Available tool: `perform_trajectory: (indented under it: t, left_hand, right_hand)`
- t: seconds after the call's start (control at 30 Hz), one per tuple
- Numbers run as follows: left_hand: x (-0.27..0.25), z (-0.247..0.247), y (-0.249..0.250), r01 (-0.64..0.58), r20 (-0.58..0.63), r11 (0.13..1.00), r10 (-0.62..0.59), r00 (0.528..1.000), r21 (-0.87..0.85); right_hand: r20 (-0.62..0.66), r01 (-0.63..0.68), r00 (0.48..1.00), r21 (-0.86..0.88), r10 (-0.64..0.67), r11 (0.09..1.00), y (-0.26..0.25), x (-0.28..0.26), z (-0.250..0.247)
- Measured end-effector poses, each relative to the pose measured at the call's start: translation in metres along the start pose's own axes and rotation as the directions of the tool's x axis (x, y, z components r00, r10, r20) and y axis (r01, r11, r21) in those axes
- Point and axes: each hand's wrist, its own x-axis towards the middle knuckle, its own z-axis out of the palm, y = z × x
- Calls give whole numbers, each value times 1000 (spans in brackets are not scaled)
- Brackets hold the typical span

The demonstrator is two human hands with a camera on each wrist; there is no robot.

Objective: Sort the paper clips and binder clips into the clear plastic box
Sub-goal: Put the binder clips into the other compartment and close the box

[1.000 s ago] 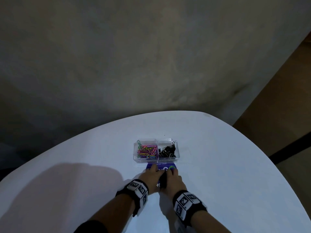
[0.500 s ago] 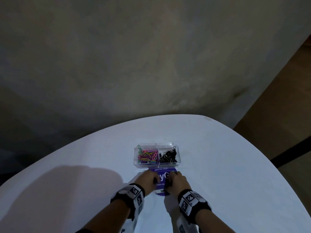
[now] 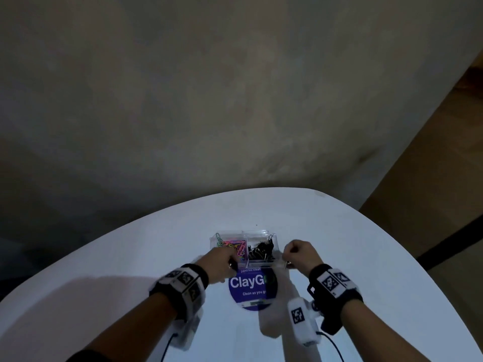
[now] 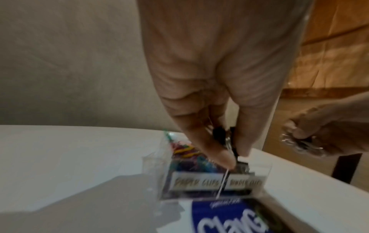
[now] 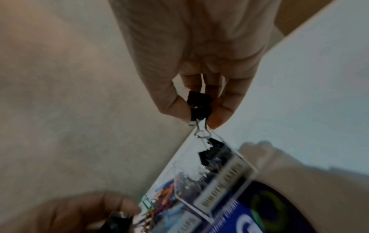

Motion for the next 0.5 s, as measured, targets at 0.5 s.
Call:
perform_trajectory:
  t: [0.5]
  left_hand:
    - [54,10,14,-96,-303,956,7,953,-279]
  right_hand:
    - [-78,104,989,-237,-126,966,-12,25,18]
